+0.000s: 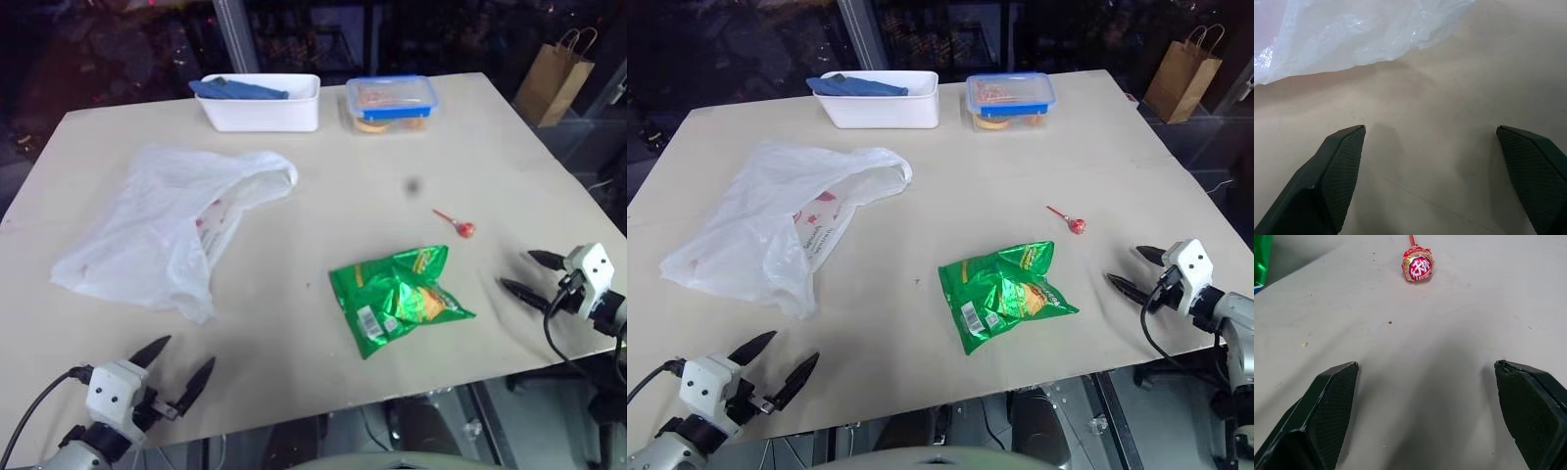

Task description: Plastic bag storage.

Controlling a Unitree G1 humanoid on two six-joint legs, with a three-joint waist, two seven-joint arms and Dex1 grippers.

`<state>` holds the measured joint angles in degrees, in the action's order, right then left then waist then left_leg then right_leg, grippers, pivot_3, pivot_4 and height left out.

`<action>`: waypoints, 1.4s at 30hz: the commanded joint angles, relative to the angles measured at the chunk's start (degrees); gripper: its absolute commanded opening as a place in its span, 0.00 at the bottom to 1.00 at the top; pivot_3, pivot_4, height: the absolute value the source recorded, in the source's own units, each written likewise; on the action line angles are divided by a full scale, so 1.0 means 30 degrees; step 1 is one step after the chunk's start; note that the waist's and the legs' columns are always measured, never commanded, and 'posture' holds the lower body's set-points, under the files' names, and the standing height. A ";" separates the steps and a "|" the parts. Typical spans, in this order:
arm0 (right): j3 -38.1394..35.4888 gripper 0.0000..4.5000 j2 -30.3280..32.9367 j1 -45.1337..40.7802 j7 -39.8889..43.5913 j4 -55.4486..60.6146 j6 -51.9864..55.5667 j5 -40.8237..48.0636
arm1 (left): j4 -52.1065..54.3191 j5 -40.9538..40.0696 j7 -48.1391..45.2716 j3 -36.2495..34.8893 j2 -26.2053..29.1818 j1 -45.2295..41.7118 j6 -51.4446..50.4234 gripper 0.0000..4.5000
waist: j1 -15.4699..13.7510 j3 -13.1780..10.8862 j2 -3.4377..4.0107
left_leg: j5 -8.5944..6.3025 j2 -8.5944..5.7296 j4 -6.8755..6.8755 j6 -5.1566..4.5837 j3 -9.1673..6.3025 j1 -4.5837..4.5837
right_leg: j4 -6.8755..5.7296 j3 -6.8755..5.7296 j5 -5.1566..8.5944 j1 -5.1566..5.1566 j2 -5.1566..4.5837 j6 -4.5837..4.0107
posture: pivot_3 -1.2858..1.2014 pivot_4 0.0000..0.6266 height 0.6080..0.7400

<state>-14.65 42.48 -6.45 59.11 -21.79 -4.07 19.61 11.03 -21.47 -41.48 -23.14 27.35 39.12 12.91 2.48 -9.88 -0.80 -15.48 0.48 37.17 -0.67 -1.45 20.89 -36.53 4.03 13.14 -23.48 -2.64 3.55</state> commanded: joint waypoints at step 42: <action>-0.0363 1.00 0.2775 0.1642 0.2026 1.4816 0.9927 0.9468 | 1.0029 0.0028 0.3423 0.0445 -0.1942 0.2223 -0.3441 0.99 | -0.0042 -0.0101 -0.0185 | -0.0002 0.0017 0.0049 0.0002 -0.0057 0.0090 | -0.0013 -0.0036 -0.0001 -0.0031 0.0003 0.0008 | 0.52 0.24 1.00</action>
<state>-14.52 49.87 -0.98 66.30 17.88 21.51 43.08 37.88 -21.19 -33.53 -20.81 22.05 44.93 3.94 2.36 -10.18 -1.35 -15.48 0.53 37.34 -0.66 -1.65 21.16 -36.57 3.88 13.15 -23.56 -2.62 3.58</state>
